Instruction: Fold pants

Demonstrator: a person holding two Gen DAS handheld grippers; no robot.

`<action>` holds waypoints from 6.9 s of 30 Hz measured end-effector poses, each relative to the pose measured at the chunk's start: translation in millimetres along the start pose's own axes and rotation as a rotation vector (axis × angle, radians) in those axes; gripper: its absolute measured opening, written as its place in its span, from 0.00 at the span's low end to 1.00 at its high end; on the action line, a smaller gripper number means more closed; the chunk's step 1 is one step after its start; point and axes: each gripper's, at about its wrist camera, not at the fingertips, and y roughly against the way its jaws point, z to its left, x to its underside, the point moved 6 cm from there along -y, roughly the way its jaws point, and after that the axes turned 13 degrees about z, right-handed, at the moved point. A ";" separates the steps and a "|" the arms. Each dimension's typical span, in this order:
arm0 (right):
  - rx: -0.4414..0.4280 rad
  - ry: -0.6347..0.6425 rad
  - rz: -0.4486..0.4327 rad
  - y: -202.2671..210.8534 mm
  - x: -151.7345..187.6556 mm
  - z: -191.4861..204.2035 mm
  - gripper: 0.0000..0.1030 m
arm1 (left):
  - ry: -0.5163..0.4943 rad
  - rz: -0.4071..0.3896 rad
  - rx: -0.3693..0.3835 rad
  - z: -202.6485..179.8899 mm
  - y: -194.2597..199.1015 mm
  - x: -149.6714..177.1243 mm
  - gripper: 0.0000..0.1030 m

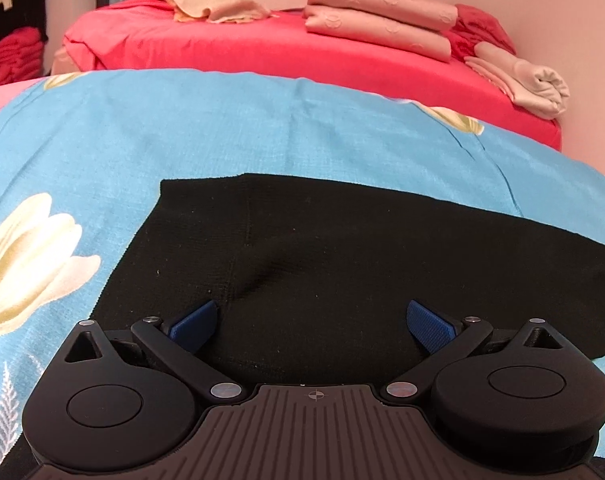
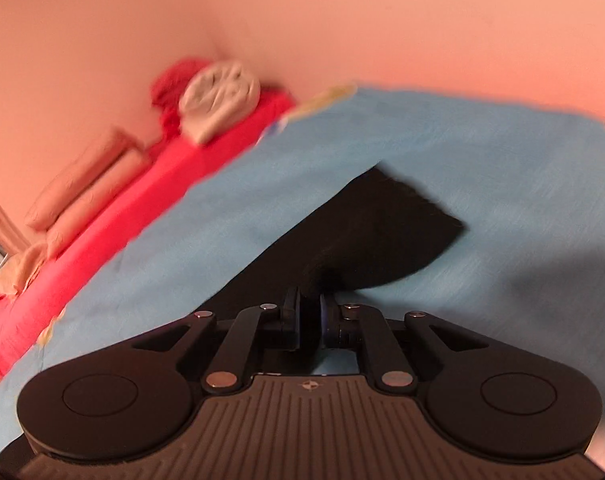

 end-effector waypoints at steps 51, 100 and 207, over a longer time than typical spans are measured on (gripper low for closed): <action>-0.204 0.849 0.283 180.8 317.5 157.3 0.51 | -0.148 -0.045 0.032 -43.4 49.5 93.3 1.00; -0.102 -0.039 0.153 213.0 198.2 -62.1 0.53 | 0.135 0.165 0.222 9.6 124.5 148.9 1.00; -0.431 1.133 0.175 74.9 193.2 339.7 0.59 | 0.367 -0.263 -0.209 95.5 89.9 61.1 1.00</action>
